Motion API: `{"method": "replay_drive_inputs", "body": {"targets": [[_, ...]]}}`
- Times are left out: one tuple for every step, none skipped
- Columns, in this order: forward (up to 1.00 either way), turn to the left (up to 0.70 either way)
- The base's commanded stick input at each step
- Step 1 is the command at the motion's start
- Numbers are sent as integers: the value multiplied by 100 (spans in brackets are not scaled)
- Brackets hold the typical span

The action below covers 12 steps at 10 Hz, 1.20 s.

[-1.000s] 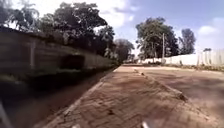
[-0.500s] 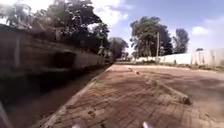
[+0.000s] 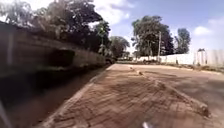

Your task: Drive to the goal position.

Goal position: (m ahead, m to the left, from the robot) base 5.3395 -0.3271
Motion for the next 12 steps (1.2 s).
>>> {"method": "replay_drive_inputs", "body": {"targets": [[70,0],[70,0],[70,0],[70,-1],[70,-4],[70,-26],[70,-34],[70,-34],[70,-34],[70,-34],[70,-34],[70,-34]]}}
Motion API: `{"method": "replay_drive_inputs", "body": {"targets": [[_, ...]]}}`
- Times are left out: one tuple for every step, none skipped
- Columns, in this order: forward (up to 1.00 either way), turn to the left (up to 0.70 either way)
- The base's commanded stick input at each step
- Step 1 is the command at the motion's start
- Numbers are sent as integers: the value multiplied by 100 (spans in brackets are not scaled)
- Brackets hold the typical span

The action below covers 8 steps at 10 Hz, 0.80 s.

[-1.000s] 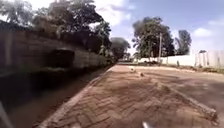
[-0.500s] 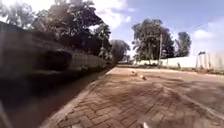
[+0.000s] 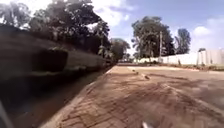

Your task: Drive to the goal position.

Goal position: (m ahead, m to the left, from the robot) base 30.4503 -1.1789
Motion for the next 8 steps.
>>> {"method": "replay_drive_inputs", "body": {"targets": [[70,-34],[70,-25],[70,-13],[70,0],[70,0],[70,0],[70,0],[70,0]]}}
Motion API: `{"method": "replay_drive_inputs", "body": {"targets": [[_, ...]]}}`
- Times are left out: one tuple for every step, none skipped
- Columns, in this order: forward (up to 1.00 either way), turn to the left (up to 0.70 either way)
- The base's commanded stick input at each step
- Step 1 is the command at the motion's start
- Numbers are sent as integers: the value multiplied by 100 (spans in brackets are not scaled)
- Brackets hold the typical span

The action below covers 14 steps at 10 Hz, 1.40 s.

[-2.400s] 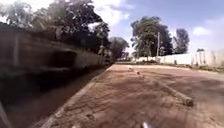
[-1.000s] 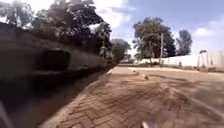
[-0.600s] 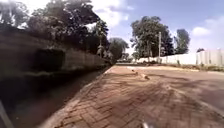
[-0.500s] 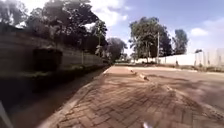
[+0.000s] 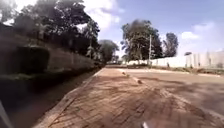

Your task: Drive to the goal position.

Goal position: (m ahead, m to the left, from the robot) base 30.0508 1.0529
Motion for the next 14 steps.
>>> {"method": "replay_drive_inputs", "body": {"targets": [[70,0],[70,0],[70,0],[70,0],[70,0],[70,0],[70,0],[70,0],[70,0],[70,0],[70,0],[70,0],[70,0],[70,0]]}}
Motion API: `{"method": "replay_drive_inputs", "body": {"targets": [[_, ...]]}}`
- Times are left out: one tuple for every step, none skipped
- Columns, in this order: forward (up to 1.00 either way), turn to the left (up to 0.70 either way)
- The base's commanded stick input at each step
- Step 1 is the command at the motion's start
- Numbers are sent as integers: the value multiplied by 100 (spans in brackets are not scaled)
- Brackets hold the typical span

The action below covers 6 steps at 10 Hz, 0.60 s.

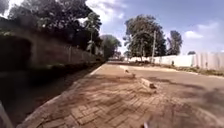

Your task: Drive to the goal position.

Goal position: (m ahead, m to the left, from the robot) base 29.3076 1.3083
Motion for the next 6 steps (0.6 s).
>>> {"method": "replay_drive_inputs", "body": {"targets": [[70,0],[70,0],[70,0],[70,0],[70,0],[70,0]]}}
